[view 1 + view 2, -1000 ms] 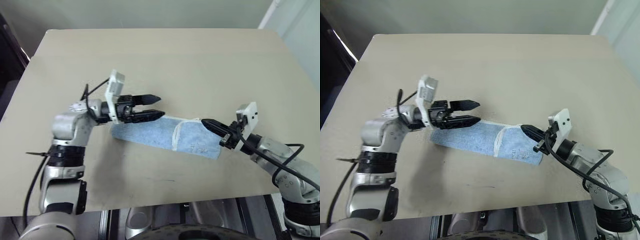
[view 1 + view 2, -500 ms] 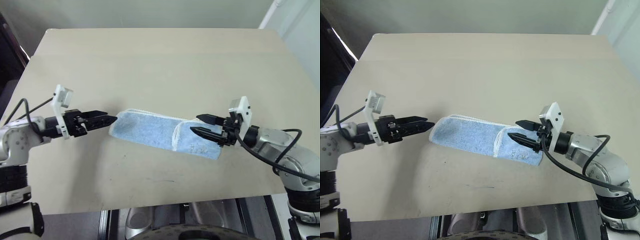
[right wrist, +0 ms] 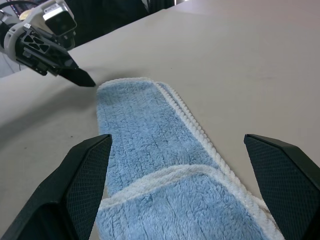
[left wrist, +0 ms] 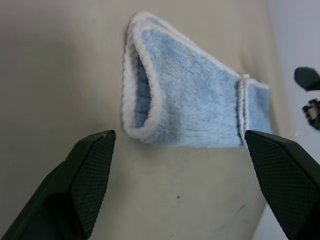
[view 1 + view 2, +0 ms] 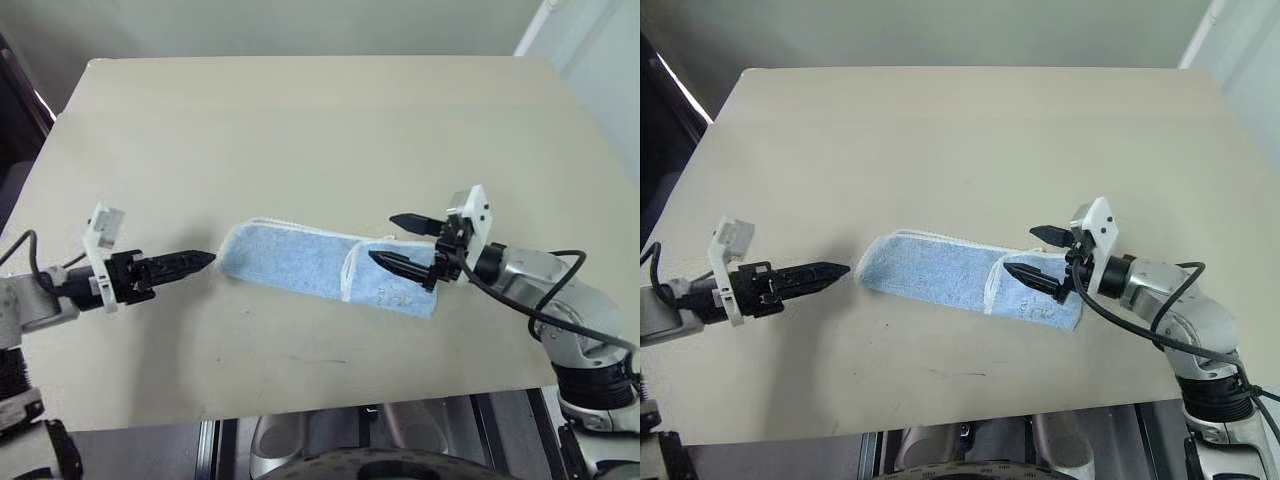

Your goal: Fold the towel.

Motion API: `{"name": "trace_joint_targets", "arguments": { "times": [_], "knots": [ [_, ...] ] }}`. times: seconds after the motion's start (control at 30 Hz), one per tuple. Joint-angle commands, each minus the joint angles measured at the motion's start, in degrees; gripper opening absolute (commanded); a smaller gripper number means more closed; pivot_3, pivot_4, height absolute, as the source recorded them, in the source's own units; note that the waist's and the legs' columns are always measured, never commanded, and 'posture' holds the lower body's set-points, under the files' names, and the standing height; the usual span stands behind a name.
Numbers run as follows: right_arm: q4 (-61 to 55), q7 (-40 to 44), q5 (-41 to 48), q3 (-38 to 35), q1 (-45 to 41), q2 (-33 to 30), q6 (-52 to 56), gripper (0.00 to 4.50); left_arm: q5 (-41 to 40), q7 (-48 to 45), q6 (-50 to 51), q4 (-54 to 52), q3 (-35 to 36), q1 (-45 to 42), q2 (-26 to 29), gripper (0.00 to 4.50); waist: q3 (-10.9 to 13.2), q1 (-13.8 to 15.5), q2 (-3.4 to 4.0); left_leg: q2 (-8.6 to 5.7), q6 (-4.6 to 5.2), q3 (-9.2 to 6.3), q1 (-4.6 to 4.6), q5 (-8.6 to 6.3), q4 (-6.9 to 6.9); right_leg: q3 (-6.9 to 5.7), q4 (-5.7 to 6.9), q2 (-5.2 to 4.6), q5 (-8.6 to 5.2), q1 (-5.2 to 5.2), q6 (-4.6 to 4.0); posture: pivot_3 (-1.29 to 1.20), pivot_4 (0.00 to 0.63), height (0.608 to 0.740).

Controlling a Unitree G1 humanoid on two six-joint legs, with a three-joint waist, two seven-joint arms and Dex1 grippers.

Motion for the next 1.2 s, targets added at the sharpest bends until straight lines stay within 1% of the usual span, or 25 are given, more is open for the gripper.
{"name": "trace_joint_targets", "arguments": {
  "times": [0.03, 0.17, 0.3, 0.6, 0.73, 0.97, 1.1, 1.2],
  "knots": [
    [-1.04, -1.29, -0.75, 0.15, -0.52, 0.26, 0.26, 4.47, -0.62, 4.6, 3.57, 0.94, 3.48, -3.01, -3.78, 4.5, 0.0, 0.0, -0.01, 0.0, -0.03, 0.01, 0.03, 0.03, 0.01, 0.01, 0.06, 0.0, 0.01, 0.01, -0.01, 0.0, 0.15, 0.703],
    [-1.3, -2.77, -1.28, -0.27, -0.47, 0.75, 0.91, 4.47, 0.58, 8.15, 3.64, 1.8, 3.16, -4.65, -7.4, 4.5, 0.01, -0.02, -0.04, 0.0, -0.18, 0.02, 0.07, 0.15, 0.04, 0.03, 0.32, 0.01, 0.01, -0.04, -0.06, 0.0, 0.15, 0.703],
    [-3.12, -3.47, -0.47, -1.26, 0.89, -0.01, 2.2, 4.47, -0.79, 9.16, 3.81, 1.43, 2.63, -4.04, -7.87, 4.5, 0.02, -0.01, -0.07, 0.02, -0.32, 0.01, 0.09, 0.28, 0.03, 0.03, 0.48, 0.07, 0.04, -0.1, -0.13, 0.0, 0.15, 0.703],
    [-5.0, -4.8, 0.21, -1.96, 2.56, 0.2, 3.51, 4.47, -0.59, 7.15, 3.61, 5.14, 2.47, -4.43, -1.82, 4.5, 0.01, -0.01, -0.08, 0.03, -0.35, -0.02, 0.12, 0.36, 0.03, 0.02, 0.52, 0.11, 0.08, -0.11, -0.2, 0.0, 0.15, 0.703],
    [-4.56, -5.15, -0.37, -1.21, 2.3, 0.79, 3.12, 4.47, -0.98, 6.62, 3.74, 5.21, 1.85, -3.9, -0.88, 4.5, 0.01, -0.02, -0.08, 0.03, -0.35, -0.01, 0.1, 0.35, 0.03, 0.02, 0.51, 0.11, 0.08, -0.13, -0.2, 0.0, 0.15, 0.703],
    [-3.68, -5.67, -1.26, -1.14, 1.54, 1.38, 2.72, 4.47, -4.3, 8.84, 3.81, 3.4, -0.03, -2.15, -3.78, 4.5, 0.01, 0.05, -0.09, 0.03, -0.35, -0.01, 0.08, 0.35, 0.03, 0.02, 0.52, 0.1, 0.08, -0.16, -0.2, 0.0, 0.15, 0.703],
    [-3.66, -6.41, -1.49, -1.38, 1.55, 1.37, 2.87, 4.47, -4.36, 10.95, 3.81, 4.81, 0.42, -4.4, -7.06, 4.5, 0.01, 0.44, -0.08, 0.02, -0.35, -0.02, 0.1, 0.35, 0.03, 0.02, 0.52, 0.1, 0.08, -0.12, -0.21, 0.0, 0.15, 0.703],
    [-3.78, -7.03, -1.53, -1.59, 1.69, 1.35, 3.01, 4.47, -4.02, 11.96, 3.81, 5.09, 0.34, -5.35, -8.3, 4.5, 0.01, 0.72, -0.09, 0.02, -0.34, -0.03, 0.11, 0.36, 0.07, 0.02, 0.52, 0.1, 0.08, -0.09, -0.21, 0.0, 0.15, 0.703]
  ]
}}
